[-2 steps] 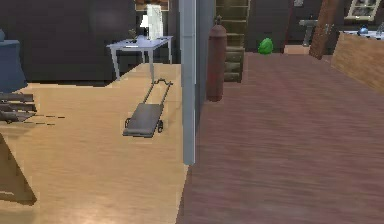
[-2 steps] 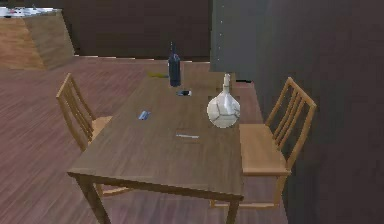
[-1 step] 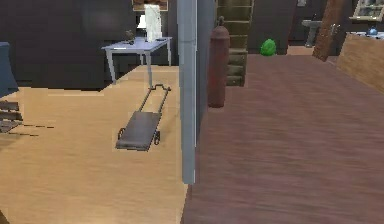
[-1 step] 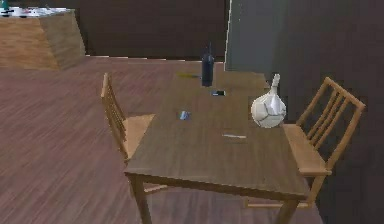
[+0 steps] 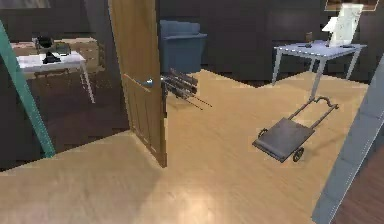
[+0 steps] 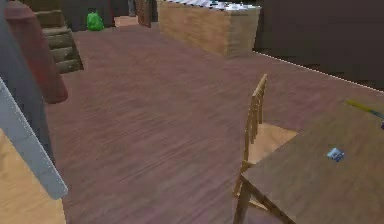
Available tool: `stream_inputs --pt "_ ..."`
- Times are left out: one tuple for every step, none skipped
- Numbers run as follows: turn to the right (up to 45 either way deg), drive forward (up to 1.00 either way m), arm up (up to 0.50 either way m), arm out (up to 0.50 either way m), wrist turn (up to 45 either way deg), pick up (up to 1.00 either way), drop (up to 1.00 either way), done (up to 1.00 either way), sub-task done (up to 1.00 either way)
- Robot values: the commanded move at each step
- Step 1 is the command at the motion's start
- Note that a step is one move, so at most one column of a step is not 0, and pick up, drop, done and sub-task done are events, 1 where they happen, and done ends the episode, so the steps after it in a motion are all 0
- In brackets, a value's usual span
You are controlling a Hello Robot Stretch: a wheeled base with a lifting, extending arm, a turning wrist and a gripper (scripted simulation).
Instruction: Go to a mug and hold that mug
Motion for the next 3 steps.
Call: stream_inputs --pt "-45.0 0.0 0.0 0.0 0.0 0.0 0.0 0.0 0.0" --pt "-3.0 0.0 0.0 0.0 0.0 0.0 0.0 0.0 0.0" --pt "0.0 0.4 0.0 0.0 0.0 0.0 0.0 0.0 0.0"
